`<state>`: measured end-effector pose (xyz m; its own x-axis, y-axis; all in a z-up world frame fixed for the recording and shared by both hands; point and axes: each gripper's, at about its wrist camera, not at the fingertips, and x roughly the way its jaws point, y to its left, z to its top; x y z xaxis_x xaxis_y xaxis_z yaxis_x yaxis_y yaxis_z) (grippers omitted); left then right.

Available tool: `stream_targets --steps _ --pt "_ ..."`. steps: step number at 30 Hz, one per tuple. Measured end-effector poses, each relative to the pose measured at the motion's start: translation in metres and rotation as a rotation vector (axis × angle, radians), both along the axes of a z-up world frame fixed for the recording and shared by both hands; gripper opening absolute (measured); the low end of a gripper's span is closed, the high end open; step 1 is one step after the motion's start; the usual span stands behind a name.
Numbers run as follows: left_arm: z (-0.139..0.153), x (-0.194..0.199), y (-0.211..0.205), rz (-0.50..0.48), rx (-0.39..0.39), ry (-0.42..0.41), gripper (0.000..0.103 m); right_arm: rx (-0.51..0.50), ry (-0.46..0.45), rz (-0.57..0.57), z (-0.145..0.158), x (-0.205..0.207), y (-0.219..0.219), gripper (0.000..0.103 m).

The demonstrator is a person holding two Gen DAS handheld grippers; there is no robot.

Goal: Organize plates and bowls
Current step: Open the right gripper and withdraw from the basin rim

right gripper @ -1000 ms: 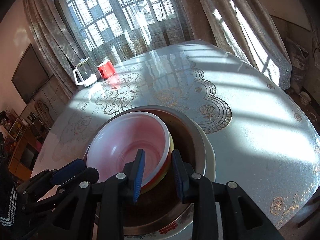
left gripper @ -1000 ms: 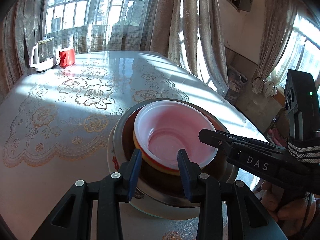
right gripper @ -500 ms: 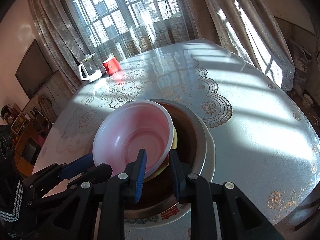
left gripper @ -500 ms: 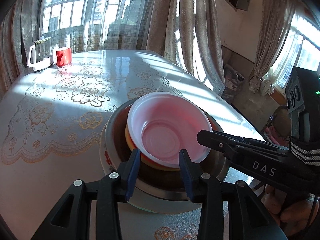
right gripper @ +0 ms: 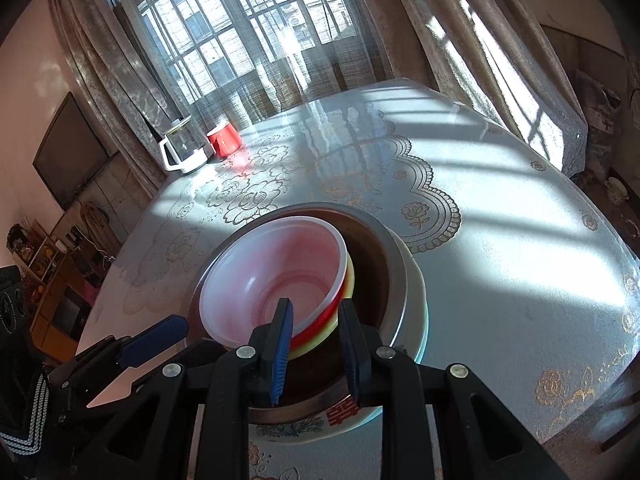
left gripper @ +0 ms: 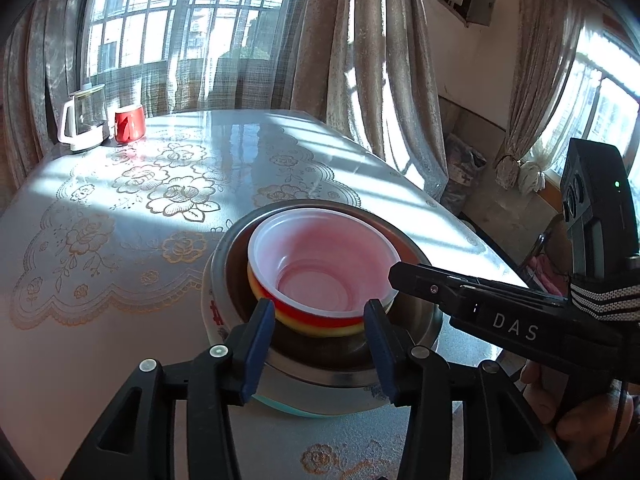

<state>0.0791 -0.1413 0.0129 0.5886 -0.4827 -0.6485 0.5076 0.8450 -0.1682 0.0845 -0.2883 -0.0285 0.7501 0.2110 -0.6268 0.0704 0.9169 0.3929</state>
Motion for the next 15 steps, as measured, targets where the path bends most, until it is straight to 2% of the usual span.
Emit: stream_targets --steps 4,9,15 --pt "0.001 -0.003 0.005 0.036 0.016 -0.01 0.05 -0.001 -0.009 -0.011 0.0 -0.004 0.0 0.024" --pt "0.003 -0.007 0.017 0.157 0.087 -0.057 0.054 -0.025 -0.065 -0.043 0.008 -0.016 0.001 0.032" --pt "0.0 -0.01 0.037 0.25 0.107 -0.069 0.057 -0.065 -0.087 -0.083 0.009 -0.026 0.009 0.039"
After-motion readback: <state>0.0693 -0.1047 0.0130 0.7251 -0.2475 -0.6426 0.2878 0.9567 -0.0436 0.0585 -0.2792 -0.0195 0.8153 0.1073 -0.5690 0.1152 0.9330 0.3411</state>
